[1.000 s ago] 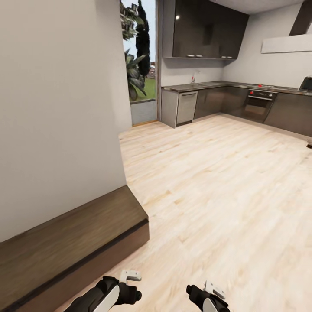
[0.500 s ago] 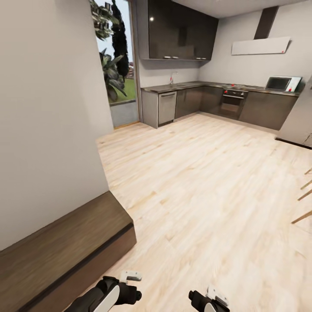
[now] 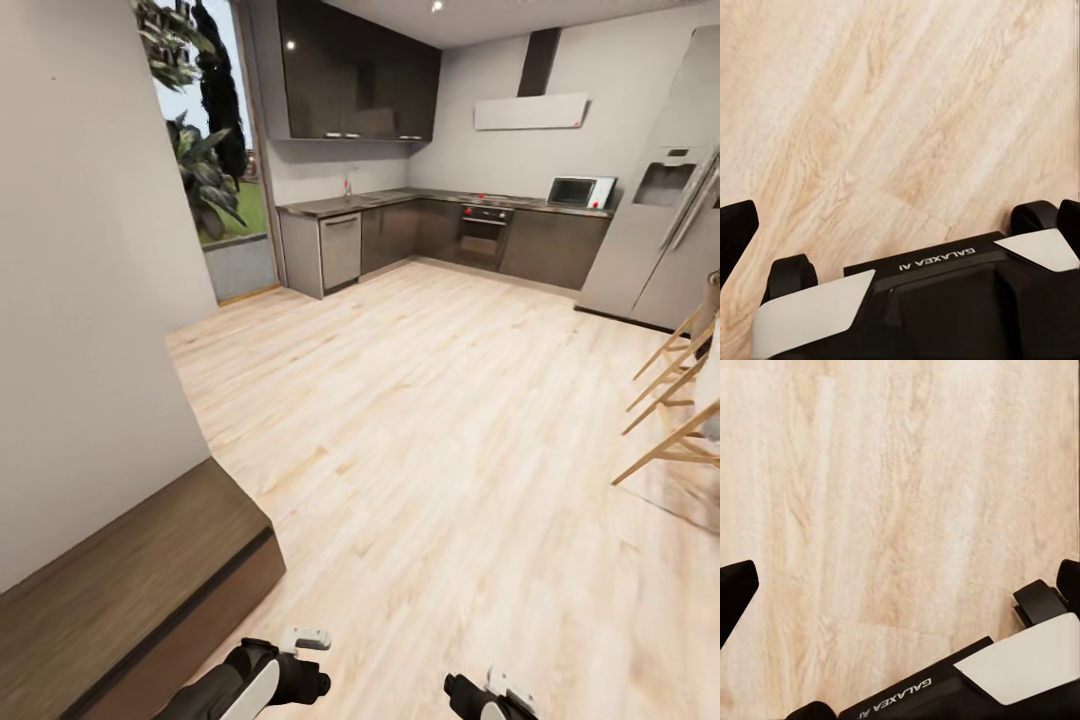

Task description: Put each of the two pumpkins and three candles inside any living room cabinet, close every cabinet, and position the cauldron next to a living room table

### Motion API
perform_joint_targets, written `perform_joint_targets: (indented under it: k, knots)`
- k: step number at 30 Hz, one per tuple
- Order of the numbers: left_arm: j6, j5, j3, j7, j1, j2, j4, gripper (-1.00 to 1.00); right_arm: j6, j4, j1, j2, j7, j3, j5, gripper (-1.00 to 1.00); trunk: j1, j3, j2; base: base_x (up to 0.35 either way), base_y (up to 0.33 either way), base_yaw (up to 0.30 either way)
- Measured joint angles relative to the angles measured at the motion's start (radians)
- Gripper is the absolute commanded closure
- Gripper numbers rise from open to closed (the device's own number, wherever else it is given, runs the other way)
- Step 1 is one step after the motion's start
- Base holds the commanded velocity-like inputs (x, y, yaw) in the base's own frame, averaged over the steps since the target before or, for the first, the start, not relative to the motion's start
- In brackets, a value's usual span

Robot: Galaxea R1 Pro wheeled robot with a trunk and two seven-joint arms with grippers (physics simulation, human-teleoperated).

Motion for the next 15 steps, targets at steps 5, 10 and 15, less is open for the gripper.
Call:
perform_joint_targets:
  k: [5,10,15]
  knots:
    - [-0.001,0.001,0.000,0.000,0.000,-0.005,0.000,-1.00,0.000,0.003,0.000,-0.002,0.003,-0.042,-0.007,-1.00,-0.019,0.016,0.035,0.000,0.000,-0.280]
    - [0.000,0.002,0.000,0.000,0.000,-0.007,0.000,-1.00,0.000,0.004,0.001,-0.006,0.003,-0.048,-0.009,-1.00,-0.038,0.031,0.070,0.000,0.000,-0.281]
    - [0.001,0.002,0.000,0.000,0.000,-0.007,0.000,-1.00,0.000,0.004,0.000,-0.006,0.003,-0.049,-0.009,-1.00,-0.058,0.047,0.105,0.000,0.000,-0.281]
